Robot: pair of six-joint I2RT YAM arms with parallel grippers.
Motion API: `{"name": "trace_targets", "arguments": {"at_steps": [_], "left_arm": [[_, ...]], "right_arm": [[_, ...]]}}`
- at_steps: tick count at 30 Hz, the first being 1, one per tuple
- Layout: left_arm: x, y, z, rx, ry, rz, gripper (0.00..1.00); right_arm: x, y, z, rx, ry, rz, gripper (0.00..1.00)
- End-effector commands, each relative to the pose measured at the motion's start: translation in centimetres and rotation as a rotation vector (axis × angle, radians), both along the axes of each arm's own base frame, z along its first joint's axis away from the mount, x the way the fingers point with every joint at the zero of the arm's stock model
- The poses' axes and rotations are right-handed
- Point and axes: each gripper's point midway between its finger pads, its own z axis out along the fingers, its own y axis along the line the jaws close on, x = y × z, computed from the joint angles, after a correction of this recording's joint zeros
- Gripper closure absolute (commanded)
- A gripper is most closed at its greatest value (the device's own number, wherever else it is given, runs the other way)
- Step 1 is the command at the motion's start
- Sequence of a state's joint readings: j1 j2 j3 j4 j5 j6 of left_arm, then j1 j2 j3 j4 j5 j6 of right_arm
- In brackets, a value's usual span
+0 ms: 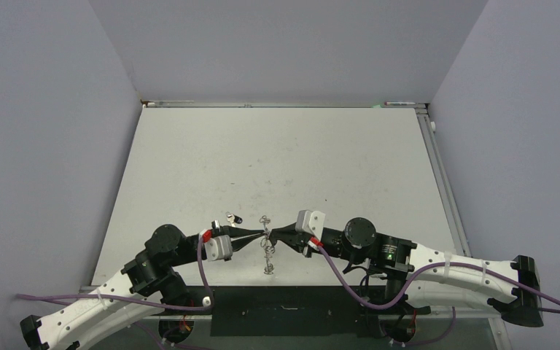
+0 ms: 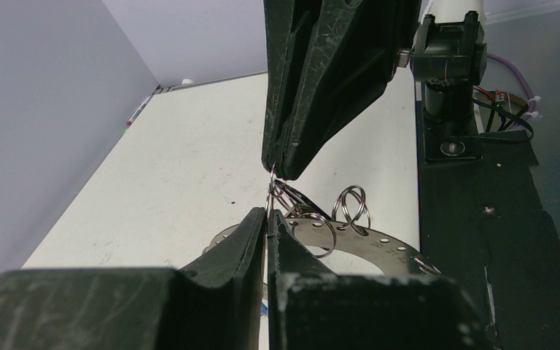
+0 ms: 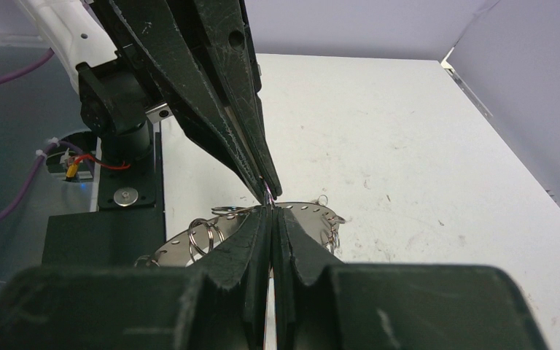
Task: Put the keys on the keyring
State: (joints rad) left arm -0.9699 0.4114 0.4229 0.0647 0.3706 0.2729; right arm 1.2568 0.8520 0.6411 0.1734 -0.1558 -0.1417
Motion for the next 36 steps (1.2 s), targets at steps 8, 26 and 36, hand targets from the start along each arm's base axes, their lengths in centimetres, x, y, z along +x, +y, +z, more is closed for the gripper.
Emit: {"name": "trace_targets", "arguments": {"at_steps": [8, 26, 36], "left_arm": [[-0.4, -0.2, 2.7, -0.081, -0.051, -0.023, 1.00], [-0.2, 0.1, 2.7, -0.085, -0.056, -0.004, 1.00], [-0.1, 0.2, 2.6, -0.079, -0.057, 0.005, 1.00]], "right_arm": [[0.8, 0.0, 2.8, 0.112, 0.051, -0.046, 0.95], [-0.2, -0.9, 4.6, 0.241, 0.154, -0.030, 0.95], [-1.1, -0.8, 2.2, 0.191, 0.255, -0.007, 0.95]]}}
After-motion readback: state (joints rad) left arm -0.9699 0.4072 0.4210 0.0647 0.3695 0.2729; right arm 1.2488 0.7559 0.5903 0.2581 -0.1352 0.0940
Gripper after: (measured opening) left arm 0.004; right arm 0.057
